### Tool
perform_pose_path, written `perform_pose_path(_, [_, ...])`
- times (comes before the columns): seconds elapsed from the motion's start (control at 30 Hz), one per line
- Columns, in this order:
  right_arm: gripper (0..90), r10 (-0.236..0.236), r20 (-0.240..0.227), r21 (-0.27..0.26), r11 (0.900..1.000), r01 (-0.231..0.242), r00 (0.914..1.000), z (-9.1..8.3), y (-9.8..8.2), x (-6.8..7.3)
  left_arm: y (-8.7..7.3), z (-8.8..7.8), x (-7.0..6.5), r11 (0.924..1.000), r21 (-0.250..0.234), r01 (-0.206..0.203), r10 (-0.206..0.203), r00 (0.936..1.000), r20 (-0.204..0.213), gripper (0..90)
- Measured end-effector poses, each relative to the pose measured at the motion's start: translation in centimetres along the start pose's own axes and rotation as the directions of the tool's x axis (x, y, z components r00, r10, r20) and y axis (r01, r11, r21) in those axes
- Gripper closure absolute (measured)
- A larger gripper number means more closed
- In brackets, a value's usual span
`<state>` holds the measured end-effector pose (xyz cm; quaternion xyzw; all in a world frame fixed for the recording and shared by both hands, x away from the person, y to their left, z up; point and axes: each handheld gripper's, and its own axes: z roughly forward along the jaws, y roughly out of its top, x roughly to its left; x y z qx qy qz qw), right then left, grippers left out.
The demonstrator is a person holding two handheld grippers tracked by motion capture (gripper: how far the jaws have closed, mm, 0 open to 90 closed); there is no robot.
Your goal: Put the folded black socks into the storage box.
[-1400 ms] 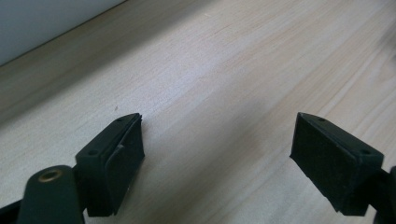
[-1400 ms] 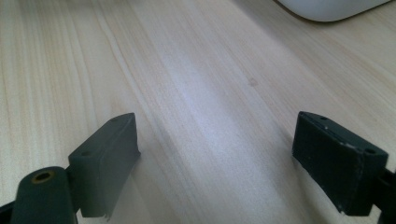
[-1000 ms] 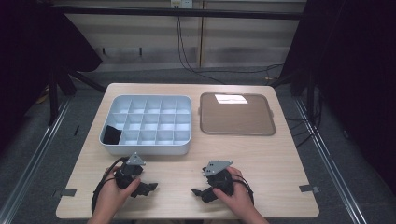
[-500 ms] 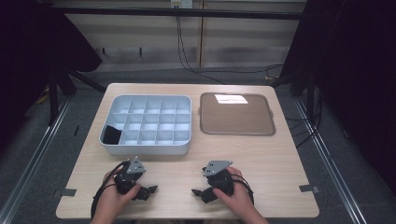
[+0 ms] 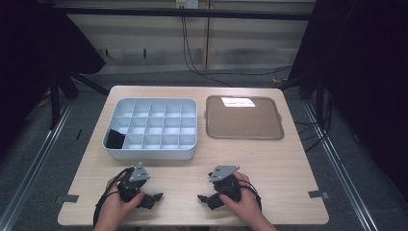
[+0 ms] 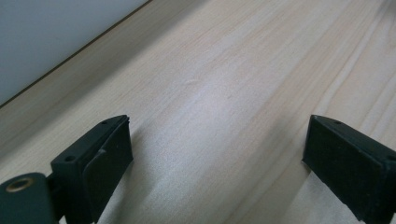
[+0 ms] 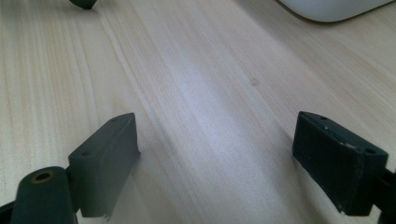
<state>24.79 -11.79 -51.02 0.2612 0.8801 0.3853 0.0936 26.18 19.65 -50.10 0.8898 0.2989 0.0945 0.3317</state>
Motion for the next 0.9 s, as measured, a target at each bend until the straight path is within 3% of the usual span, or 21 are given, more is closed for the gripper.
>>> perform_pose_path(0.47, [14.3, -0.008, -0.002, -0.001, 1.0, 0.008, 1.0, 0.0, -0.01, -0.02, -0.72, 0.39, -0.02, 0.9978, -0.064, -0.018, 0.018, 0.9998, 0.0, 0.0])
perform_pose_path(0.9, [14.3, -0.005, -0.006, 0.001, 1.0, 0.005, 1.0, -0.01, -0.01, 0.03, -0.73, 0.41, -0.02, 0.9976, -0.067, -0.018, 0.018, 0.9998, 0.0, 0.0])
